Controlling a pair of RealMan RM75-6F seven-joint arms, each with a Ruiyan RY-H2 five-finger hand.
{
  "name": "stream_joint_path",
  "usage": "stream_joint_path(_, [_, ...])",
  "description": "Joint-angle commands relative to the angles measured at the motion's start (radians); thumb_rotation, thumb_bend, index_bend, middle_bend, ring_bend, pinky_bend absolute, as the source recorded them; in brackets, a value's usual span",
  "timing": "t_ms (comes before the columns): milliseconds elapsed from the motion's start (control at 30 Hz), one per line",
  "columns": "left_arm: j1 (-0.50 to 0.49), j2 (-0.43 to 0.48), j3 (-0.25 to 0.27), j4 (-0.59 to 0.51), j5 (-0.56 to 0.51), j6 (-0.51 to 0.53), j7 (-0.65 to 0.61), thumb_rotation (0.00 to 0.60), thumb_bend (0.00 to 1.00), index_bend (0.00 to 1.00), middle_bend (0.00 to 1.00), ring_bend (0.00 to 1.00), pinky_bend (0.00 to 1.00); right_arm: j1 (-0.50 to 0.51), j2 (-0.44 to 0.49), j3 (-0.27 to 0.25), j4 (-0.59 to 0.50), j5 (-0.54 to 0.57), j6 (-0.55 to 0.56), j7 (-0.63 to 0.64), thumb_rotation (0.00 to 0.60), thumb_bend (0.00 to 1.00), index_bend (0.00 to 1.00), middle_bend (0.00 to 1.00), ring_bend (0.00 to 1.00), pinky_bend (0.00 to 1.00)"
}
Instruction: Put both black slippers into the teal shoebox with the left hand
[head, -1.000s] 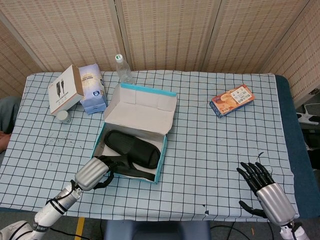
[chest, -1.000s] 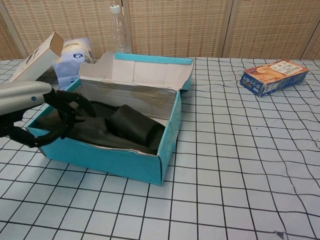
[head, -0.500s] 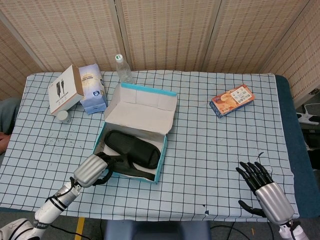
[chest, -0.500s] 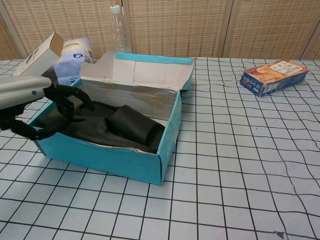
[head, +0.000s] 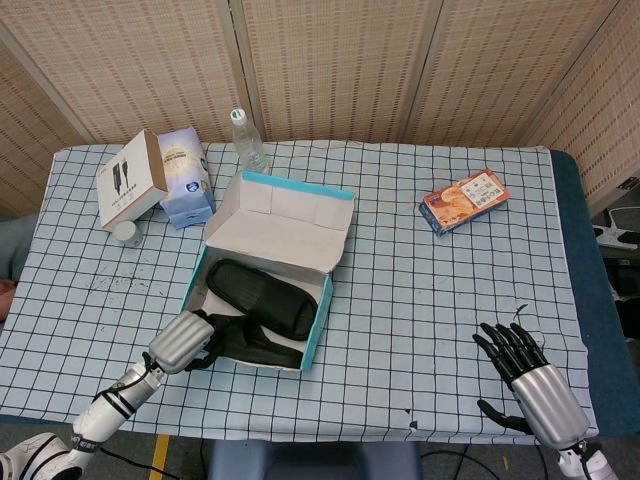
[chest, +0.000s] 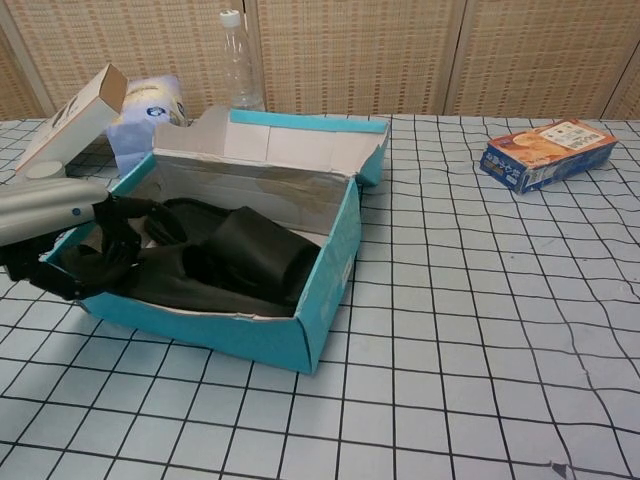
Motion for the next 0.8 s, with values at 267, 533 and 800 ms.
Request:
stream_joint_path(267, [-0.012, -0.056, -0.008, 0.068, 0.026, -0.005, -0.063, 0.6, 0.58, 0.22, 0.59, 0.48, 0.34, 0.0, 0.001, 0.0, 0.0, -0.002, -0.001, 0.0, 0.524, 0.15, 0.0, 0.0, 0.0, 0.0])
stream_joint_path(533, [-0.014, -0.051, -0.043, 0.034, 0.084, 0.082, -0.053, 0.6, 0.57, 0.22, 0.58, 0.44, 0.34, 0.004, -0.002, -0.002, -0.001, -0.004, -0.012, -0.005, 0.524, 0.15, 0.0, 0.0, 0.0, 0.0])
stream_joint_path(800, [0.001, -0.017, -0.082, -0.049, 0.16, 0.218, -0.051, 0.6, 0.55, 0.21, 0.43, 0.33, 0.33, 0.0, 0.001, -0.003, -0.001, -0.011, 0.0, -0.004, 0.524, 0.15, 0.0, 0.0, 0.0, 0.0])
